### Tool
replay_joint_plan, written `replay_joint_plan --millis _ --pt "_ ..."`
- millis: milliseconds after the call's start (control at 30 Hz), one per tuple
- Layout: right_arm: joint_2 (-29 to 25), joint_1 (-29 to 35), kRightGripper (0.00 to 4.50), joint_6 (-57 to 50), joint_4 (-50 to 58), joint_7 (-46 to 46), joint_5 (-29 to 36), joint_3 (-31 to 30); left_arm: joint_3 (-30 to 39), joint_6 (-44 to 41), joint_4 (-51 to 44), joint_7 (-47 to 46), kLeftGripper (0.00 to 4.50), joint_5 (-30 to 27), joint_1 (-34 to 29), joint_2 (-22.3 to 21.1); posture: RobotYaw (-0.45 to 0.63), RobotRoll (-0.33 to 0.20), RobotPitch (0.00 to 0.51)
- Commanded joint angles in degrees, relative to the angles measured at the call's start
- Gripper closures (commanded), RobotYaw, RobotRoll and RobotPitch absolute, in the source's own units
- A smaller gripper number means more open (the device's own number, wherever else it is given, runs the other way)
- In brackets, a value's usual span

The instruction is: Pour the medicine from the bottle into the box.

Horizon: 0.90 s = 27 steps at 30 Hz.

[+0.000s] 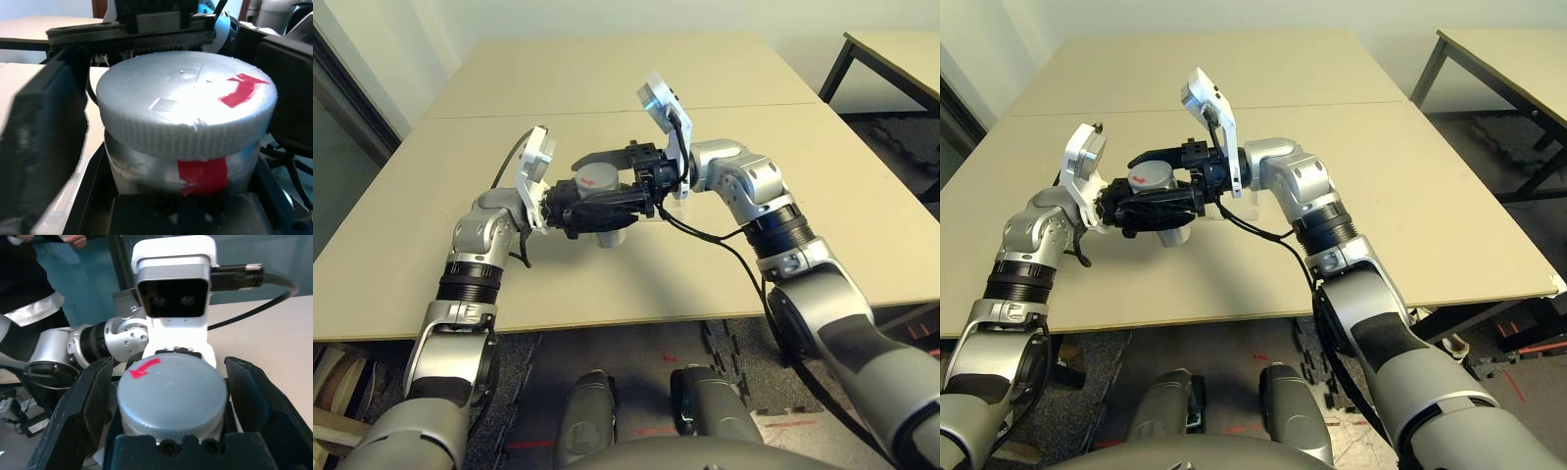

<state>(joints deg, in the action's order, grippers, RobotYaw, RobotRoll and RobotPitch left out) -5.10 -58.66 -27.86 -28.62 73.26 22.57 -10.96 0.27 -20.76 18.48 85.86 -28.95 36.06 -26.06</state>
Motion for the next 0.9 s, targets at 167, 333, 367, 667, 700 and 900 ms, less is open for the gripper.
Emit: replay_joint_plan --millis 167,333,367,667,700,900 --pt "0.0 -2.2 0.00 1.1 -2.0 -1.6 -0.7 1.2 -0.1 -0.9 -2.2 -0.7 1.83 -1.0 -1.6 -0.7 -0.03 0.000 0.054" --pt "-2.6 -1.4 0.00 0.0 -0.5 -0.7 -0.4 1.6 0.3 -0.9 -2.1 -0.7 1.83 -1.1 -1.9 -1.2 -0.03 0.000 0.055" --pt "-3.1 -1.2 0.00 -0.1 -0.2 -0.6 -0.3 1.7 0.4 -0.9 -2.1 -0.7 1.83 -1.1 -1.9 -1.3 -0.03 0.000 0.055" --pt "-9.9 3.0 0.00 -4.0 6.7 0.1 2.2 3.2 1.1 -0.7 -1.9 -0.6 1.83 -1.2 -2.0 -2.7 -0.04 0.000 0.053" --pt "-10.6 3.4 0.00 -4.5 7.7 0.0 2.5 3.4 1.2 -0.7 -1.9 -0.6 1.83 -1.2 -2.0 -2.9 -0.05 0.000 0.053" --pt "-13.6 4.7 0.00 -7.1 11.8 -0.7 3.9 4.8 1.4 -0.5 -1.2 -0.6 1.83 -1.0 -1.6 -3.4 -0.06 0.000 0.052"
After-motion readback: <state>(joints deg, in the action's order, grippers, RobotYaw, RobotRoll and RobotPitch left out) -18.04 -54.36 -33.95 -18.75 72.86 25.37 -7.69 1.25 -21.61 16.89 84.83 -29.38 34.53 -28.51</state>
